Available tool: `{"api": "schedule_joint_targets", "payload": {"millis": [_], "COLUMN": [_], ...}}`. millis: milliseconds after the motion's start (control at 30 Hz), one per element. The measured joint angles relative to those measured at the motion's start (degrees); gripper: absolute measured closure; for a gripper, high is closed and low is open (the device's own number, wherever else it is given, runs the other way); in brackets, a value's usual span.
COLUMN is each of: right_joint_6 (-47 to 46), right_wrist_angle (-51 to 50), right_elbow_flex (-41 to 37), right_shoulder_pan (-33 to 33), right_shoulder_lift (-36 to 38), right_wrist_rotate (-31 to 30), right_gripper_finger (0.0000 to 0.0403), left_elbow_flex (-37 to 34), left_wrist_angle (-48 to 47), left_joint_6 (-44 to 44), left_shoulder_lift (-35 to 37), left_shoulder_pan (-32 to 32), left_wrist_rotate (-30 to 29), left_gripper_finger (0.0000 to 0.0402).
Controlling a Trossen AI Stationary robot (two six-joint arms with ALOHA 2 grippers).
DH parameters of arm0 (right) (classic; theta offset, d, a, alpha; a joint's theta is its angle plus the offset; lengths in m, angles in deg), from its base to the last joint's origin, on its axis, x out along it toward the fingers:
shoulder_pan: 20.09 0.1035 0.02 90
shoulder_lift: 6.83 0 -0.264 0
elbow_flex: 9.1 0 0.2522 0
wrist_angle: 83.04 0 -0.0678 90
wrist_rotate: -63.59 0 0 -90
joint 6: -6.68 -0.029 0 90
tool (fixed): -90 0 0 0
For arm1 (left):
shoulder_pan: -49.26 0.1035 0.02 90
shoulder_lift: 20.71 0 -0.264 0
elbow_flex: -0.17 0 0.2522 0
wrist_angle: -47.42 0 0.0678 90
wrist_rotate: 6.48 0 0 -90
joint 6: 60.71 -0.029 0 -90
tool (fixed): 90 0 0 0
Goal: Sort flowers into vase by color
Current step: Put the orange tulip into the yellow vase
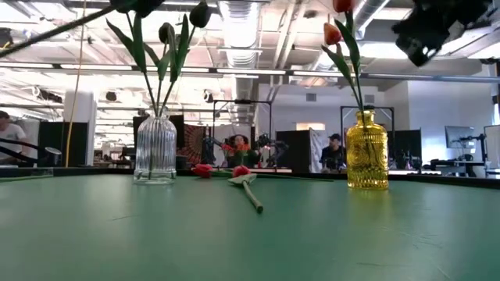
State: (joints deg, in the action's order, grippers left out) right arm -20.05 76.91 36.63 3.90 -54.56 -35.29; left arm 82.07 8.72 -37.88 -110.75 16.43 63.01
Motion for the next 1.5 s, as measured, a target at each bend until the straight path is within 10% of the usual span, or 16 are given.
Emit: {"api": "schedule_joint_targets", "payload": {"millis": [767,1500], "right_joint_6": [18.1,25.72], "right_wrist_angle": [33.52,34.33], "right_elbow_flex": [4.58,19.06], "right_shoulder_pan": [0.22,-4.7], "right_shoulder_lift": [-17.37,-28.36], "right_wrist_rotate": [-8.08,-10.54], "right_gripper_finger": [0.0207,0.0207], "left_elbow_flex": [0.04,0.07], "left_wrist_angle": [41.8,42.42], "left_joint_6": [-28.77,-27.56], "left_shoulder_lift": [5.81,5.55], "left_shoulder_pan": [21.69,24.21], "left_wrist_rotate": [24.63,27.24], "left_gripper_finger": [0.0401,0.0401]}}
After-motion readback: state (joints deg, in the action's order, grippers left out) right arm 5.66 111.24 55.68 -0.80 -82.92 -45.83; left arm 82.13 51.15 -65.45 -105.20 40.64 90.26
